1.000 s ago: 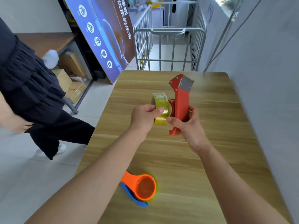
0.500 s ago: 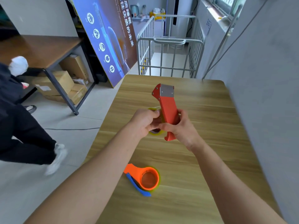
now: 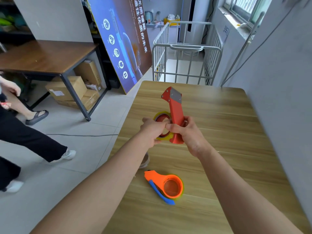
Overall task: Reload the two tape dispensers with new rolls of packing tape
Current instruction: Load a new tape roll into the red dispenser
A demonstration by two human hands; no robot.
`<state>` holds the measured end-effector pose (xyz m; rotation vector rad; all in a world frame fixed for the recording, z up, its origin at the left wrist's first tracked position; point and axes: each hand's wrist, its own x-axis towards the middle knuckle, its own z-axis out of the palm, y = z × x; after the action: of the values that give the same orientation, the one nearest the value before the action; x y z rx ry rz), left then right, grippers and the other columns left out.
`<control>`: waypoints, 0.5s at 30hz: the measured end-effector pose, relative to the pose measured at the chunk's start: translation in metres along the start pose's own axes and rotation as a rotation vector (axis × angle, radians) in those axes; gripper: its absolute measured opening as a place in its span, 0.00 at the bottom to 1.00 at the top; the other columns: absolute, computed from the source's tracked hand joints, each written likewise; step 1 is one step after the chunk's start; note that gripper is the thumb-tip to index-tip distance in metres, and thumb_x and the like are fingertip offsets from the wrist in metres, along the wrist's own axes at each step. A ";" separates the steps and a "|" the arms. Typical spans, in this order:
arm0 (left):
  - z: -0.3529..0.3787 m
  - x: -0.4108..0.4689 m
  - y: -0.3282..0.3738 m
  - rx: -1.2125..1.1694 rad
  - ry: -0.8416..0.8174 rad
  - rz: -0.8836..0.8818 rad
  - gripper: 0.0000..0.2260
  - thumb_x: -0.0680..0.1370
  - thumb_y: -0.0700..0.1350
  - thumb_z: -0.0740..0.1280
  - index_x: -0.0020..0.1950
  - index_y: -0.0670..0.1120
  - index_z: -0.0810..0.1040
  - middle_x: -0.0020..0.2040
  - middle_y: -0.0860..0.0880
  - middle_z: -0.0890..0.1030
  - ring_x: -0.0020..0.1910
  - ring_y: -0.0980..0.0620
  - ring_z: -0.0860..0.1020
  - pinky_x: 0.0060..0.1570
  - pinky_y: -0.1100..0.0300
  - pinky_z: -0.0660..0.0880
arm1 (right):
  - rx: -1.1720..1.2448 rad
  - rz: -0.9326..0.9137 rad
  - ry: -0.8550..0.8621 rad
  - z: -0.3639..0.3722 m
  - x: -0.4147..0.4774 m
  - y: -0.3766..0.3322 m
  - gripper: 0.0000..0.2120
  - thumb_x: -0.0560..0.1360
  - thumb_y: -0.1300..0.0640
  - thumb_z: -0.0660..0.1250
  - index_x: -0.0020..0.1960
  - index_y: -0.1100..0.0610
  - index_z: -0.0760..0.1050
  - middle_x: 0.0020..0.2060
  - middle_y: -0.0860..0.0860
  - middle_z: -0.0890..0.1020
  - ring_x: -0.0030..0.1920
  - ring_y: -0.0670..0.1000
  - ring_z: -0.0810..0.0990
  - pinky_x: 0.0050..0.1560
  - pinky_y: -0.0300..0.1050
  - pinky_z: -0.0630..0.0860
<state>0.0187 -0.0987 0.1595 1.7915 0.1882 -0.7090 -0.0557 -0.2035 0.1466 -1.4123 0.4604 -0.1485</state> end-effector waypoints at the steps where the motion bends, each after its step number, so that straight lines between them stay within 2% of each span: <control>1: -0.004 0.000 -0.002 -0.042 -0.016 0.000 0.32 0.70 0.50 0.73 0.66 0.46 0.59 0.58 0.44 0.74 0.55 0.47 0.75 0.48 0.48 0.79 | 0.004 -0.002 -0.013 0.005 0.001 0.002 0.29 0.66 0.58 0.76 0.61 0.56 0.65 0.50 0.49 0.78 0.46 0.47 0.80 0.43 0.46 0.80; 3: -0.014 0.002 -0.006 -0.098 -0.046 -0.009 0.28 0.71 0.48 0.72 0.64 0.44 0.61 0.54 0.43 0.77 0.53 0.47 0.77 0.42 0.50 0.79 | -0.005 -0.009 -0.035 0.012 0.002 0.004 0.29 0.66 0.59 0.76 0.60 0.54 0.64 0.50 0.49 0.78 0.47 0.46 0.81 0.40 0.42 0.80; 5: -0.024 0.004 -0.011 -0.134 -0.073 -0.016 0.27 0.70 0.48 0.73 0.61 0.41 0.64 0.56 0.42 0.77 0.53 0.45 0.78 0.39 0.50 0.79 | -0.009 -0.017 -0.062 0.019 0.001 0.008 0.29 0.66 0.59 0.76 0.60 0.53 0.63 0.52 0.50 0.77 0.48 0.47 0.81 0.36 0.39 0.79; 7: -0.034 0.005 -0.012 -0.152 -0.122 -0.007 0.24 0.70 0.49 0.72 0.62 0.40 0.71 0.57 0.41 0.79 0.54 0.44 0.78 0.39 0.51 0.78 | -0.027 -0.036 -0.102 0.026 0.002 0.012 0.33 0.64 0.59 0.77 0.62 0.52 0.63 0.54 0.50 0.77 0.51 0.47 0.80 0.37 0.39 0.79; 9: -0.043 0.006 -0.013 -0.158 -0.151 0.014 0.23 0.71 0.48 0.71 0.63 0.41 0.72 0.59 0.41 0.79 0.55 0.43 0.78 0.42 0.49 0.77 | -0.040 -0.043 -0.165 0.031 0.004 0.016 0.34 0.61 0.57 0.78 0.63 0.53 0.66 0.54 0.48 0.79 0.51 0.44 0.81 0.43 0.38 0.79; 11: -0.051 0.007 -0.015 -0.185 -0.157 0.039 0.26 0.71 0.45 0.72 0.66 0.42 0.68 0.60 0.40 0.78 0.56 0.42 0.77 0.49 0.43 0.77 | 0.003 -0.038 -0.245 0.032 0.008 0.019 0.28 0.62 0.57 0.76 0.61 0.54 0.72 0.53 0.50 0.83 0.53 0.48 0.82 0.49 0.41 0.79; 13: -0.058 0.009 -0.017 -0.236 -0.187 0.062 0.26 0.70 0.44 0.73 0.65 0.43 0.68 0.59 0.40 0.77 0.55 0.42 0.78 0.55 0.37 0.74 | 0.081 -0.018 -0.314 0.030 0.011 0.019 0.23 0.64 0.58 0.74 0.58 0.54 0.76 0.51 0.51 0.84 0.52 0.51 0.83 0.50 0.42 0.78; 15: -0.062 0.009 -0.019 -0.273 -0.227 0.078 0.22 0.71 0.45 0.73 0.61 0.44 0.70 0.57 0.42 0.78 0.52 0.44 0.78 0.56 0.34 0.73 | 0.131 0.012 -0.368 0.028 0.012 0.019 0.26 0.61 0.57 0.77 0.57 0.57 0.77 0.50 0.52 0.85 0.51 0.51 0.83 0.50 0.42 0.78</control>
<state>0.0403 -0.0381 0.1496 1.4402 0.0587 -0.7852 -0.0366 -0.1789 0.1281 -1.2724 0.1520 0.0896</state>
